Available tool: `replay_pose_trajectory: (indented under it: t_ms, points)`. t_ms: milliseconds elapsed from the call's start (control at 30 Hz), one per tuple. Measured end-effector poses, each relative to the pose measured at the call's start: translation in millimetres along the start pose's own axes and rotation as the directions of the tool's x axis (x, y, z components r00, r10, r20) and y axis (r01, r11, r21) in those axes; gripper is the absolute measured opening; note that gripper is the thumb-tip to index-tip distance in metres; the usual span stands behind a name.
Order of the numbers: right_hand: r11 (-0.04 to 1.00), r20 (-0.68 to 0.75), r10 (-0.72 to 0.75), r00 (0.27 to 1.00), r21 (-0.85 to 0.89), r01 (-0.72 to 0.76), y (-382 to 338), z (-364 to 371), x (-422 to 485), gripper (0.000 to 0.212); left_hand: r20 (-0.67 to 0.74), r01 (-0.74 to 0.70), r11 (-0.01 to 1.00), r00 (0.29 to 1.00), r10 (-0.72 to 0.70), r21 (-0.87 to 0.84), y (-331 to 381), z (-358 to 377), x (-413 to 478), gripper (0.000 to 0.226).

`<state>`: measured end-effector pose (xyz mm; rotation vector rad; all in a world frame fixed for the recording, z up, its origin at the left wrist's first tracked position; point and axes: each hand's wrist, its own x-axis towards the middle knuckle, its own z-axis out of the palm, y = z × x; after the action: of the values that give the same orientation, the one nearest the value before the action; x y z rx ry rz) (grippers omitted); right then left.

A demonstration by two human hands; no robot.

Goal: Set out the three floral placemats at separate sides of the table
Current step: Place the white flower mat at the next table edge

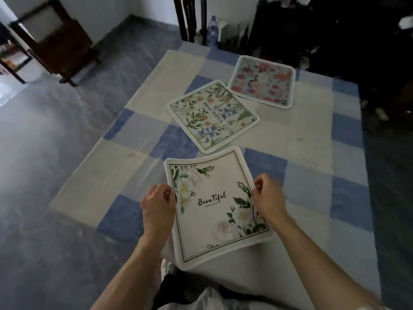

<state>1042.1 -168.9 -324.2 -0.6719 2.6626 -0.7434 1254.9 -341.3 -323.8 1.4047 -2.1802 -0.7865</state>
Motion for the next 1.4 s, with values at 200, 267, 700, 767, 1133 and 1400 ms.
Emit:
replay_pose_trajectory:
  t_ms: [200,267,700,767,1133,1400]
  points:
    - [0.984,-0.150,0.177,0.973,0.044,-0.172,-18.6,11.6,-50.1,0.012,0.205,-0.161,0.983,0.963,0.175,-0.085,-19.5,-4.0,46.8,0.012]
    - [0.969,-0.179,0.247,0.952,0.043,-0.243,-20.1,15.5,-66.5,0.010,0.297,-0.181,0.976,0.932,0.209,-0.119,-24.1,-0.7,53.7,0.022]
    - [0.908,-0.220,0.418,0.881,0.096,-0.407,-0.2,37.5,-104.1,0.015,0.539,-0.514,0.849,0.754,0.376,0.126,-47.2,25.6,52.6,0.030]
    - [0.914,-0.182,0.405,0.896,0.065,-0.400,3.9,40.4,-105.9,0.019,0.594,-0.567,0.797,0.721,0.357,0.208,-48.5,23.0,53.4,0.034]
    - [0.926,0.017,0.372,0.928,-0.079,-0.370,7.8,56.4,-103.8,0.039,0.658,-0.479,0.853,0.713,0.242,0.205,-62.1,18.8,46.7,0.045]
    - [0.895,-0.039,0.445,0.895,0.060,-0.443,16.1,56.9,-108.7,0.037,0.655,-0.418,0.902,0.711,0.253,0.105,-54.4,25.5,51.0,0.047]
